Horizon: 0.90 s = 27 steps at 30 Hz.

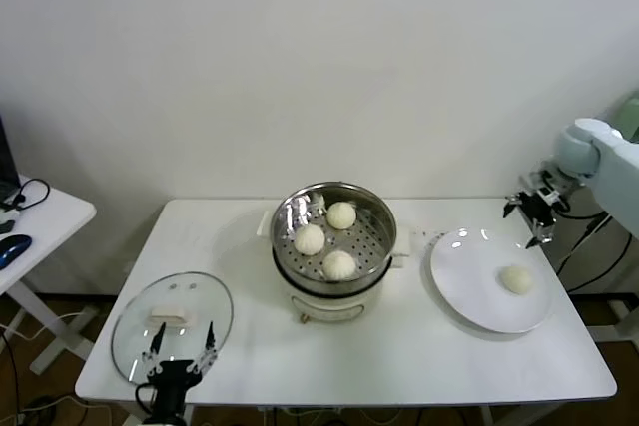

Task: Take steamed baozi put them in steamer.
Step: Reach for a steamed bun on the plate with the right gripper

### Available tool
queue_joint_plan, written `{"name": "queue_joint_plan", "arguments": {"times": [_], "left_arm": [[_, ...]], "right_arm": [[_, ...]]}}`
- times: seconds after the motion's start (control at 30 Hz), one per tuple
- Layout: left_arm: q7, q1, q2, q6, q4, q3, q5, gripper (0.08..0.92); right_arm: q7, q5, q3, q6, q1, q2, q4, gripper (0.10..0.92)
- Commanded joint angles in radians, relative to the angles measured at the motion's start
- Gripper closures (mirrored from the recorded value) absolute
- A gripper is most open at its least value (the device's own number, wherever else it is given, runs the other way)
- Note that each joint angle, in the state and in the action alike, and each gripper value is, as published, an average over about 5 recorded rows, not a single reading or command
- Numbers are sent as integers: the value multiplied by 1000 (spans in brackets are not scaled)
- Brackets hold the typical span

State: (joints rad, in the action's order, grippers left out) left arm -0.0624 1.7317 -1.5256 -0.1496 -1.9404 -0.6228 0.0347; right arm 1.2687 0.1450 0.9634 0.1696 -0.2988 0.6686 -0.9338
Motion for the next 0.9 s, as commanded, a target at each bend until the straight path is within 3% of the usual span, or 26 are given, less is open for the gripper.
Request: {"name": "queue_joint_plan", "arguments": {"times": [0.03,0.9], "left_arm": [[0,2,-1,3,1,-7,1,177],[-3,7,-9,0,14,-1,17,177]], "right_arm": [[-25,149,-257,14,265,18,139,203],[-47,321,-435,74,364,152,281,203]]}}
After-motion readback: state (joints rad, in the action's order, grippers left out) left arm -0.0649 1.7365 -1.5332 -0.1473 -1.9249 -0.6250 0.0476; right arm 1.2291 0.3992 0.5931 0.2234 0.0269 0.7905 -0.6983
